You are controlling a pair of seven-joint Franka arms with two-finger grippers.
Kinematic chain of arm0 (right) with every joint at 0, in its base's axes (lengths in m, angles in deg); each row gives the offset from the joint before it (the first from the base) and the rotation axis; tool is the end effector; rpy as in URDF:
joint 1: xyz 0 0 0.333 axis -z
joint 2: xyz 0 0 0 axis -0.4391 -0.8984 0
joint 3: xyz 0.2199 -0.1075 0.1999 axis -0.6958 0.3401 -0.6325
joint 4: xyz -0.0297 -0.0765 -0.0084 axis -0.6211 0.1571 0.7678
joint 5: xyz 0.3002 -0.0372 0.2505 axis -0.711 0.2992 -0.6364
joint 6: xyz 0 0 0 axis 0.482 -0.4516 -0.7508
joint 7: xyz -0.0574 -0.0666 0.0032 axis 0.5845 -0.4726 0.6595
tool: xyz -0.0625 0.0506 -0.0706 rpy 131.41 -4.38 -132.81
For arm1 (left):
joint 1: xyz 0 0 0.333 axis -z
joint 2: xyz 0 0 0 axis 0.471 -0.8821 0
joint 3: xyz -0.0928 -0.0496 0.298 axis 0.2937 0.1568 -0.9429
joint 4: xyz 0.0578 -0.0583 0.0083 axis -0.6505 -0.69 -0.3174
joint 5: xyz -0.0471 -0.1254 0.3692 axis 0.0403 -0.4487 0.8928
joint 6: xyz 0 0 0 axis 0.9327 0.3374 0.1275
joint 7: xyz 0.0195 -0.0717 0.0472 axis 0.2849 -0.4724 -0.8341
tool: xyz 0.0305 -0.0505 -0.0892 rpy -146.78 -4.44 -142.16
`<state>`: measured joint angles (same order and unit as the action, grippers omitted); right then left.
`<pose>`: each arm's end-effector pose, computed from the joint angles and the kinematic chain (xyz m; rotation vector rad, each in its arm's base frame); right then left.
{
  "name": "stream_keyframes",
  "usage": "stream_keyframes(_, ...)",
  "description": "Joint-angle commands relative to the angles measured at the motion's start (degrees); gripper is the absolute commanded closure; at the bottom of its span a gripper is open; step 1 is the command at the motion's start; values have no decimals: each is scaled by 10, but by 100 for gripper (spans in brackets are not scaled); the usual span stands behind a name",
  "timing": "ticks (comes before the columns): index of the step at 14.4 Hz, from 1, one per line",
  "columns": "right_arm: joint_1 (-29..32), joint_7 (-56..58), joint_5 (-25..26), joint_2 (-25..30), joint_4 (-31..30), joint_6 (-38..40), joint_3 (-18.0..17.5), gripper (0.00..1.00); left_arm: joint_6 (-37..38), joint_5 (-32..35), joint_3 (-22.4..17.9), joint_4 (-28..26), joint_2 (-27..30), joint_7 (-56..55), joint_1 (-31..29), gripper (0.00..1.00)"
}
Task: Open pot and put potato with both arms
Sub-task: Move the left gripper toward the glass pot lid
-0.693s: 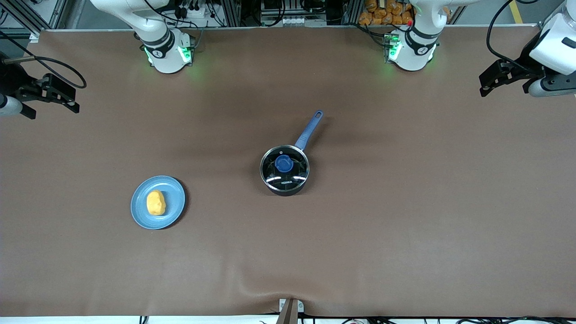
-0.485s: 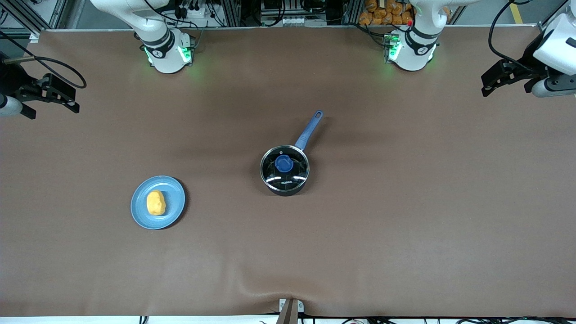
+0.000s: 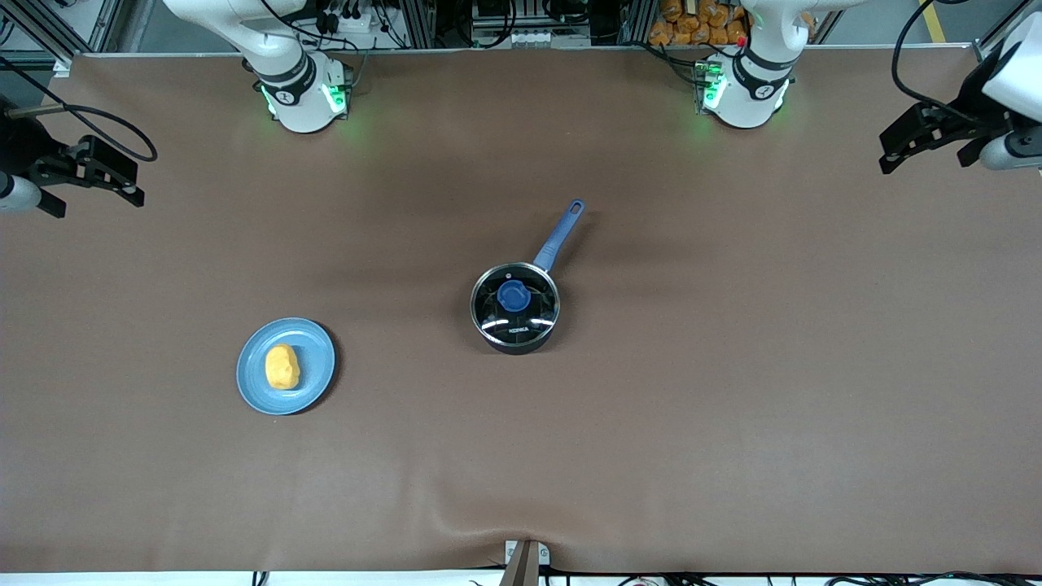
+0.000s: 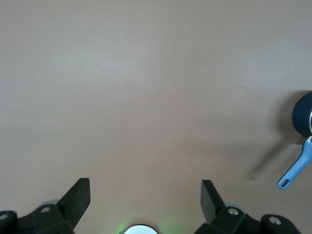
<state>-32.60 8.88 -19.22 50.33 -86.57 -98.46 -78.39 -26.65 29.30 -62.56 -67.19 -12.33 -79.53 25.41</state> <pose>0.5494 0.0251 0.6629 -3.1265 -0.2281 -0.0434 0.5027 -0.0675 0.6579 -3.1006 -0.1072 0.0105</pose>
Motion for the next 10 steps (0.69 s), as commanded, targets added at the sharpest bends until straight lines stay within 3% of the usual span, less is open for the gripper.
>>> stream_keyframes(1, 1, -3, 7, 10, -21, -24, 3, 0, 2, -27, 18, 27, -38, -26, 8, 0)
stream_keyframes(4, 2, -3, 8, 18, -15, -23, 3, 0, -1, -45, 56, 81, -114, -39, 18, 0)
stream_keyframes(6, 1, -3, 9, 25, -11, -24, 4, 0, -6, -42, 71, 117, -157, -126, 50, 0)
stream_keyframes(10, -20, 17, 9, 28, -8, -10, 14, 0, -67, -43, 71, 122, -193, -285, 136, 0)
